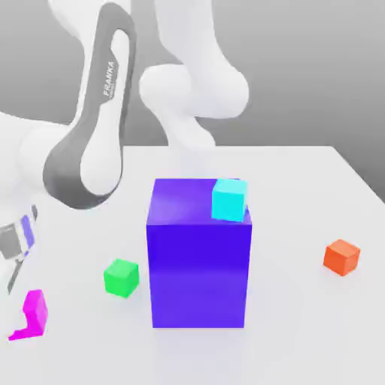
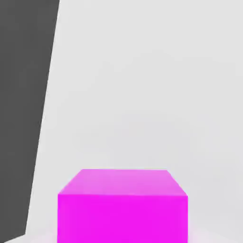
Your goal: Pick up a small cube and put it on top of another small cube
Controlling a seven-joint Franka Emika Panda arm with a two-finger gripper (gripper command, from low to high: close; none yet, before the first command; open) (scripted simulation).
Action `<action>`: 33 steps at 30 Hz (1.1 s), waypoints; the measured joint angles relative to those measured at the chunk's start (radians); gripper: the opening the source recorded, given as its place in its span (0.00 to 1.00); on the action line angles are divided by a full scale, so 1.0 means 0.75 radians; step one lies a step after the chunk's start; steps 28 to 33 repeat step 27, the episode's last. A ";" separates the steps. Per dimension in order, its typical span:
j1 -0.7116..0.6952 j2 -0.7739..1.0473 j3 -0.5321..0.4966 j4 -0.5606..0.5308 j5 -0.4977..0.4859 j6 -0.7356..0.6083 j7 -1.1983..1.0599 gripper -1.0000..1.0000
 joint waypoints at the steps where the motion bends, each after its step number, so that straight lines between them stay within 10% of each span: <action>1: 0.007 -0.048 0.003 -0.049 0.007 0.003 0.039 0.00; 15: -0.170 -0.634 0.170 -0.742 -0.281 0.110 0.837 0.00; 25: -0.243 -0.283 0.216 -0.763 -0.362 0.477 0.924 0.00; 26: -0.241 -0.256 0.217 -0.762 -0.348 0.504 0.914 1.00; 33: -0.242 -0.256 0.217 -0.762 -0.348 0.504 0.914 1.00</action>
